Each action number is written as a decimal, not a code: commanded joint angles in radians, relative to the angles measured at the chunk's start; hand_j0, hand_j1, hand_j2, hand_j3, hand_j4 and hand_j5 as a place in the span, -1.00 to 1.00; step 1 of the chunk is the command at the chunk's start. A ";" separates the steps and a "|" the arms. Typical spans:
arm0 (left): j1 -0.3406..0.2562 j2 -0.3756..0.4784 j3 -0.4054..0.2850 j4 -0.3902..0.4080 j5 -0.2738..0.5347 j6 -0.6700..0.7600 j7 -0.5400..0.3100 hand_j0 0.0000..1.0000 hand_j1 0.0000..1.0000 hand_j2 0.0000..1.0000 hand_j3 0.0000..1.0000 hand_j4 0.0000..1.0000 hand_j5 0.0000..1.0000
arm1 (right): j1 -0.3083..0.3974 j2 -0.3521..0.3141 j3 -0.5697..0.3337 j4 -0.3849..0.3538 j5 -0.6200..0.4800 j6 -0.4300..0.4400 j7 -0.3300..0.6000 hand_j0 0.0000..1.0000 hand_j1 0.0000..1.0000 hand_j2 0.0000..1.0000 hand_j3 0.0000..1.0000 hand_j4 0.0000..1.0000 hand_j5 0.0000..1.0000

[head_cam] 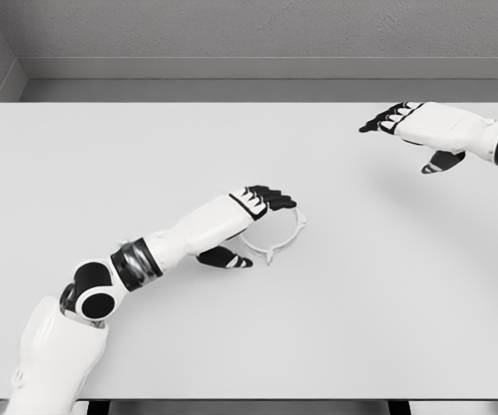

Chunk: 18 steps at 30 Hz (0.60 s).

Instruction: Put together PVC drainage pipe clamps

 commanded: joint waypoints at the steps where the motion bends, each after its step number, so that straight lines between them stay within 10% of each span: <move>1: -0.002 -0.005 -0.024 0.007 0.006 0.002 0.001 1.00 1.00 1.00 1.00 1.00 1.00 | 0.000 -0.003 0.000 0.001 -0.004 0.002 -0.001 1.00 1.00 1.00 1.00 1.00 1.00; 18: -0.045 -0.042 -0.026 0.070 -0.027 0.002 0.001 1.00 1.00 1.00 1.00 1.00 1.00 | 0.000 0.007 0.003 -0.002 -0.004 0.003 -0.008 1.00 1.00 1.00 1.00 1.00 1.00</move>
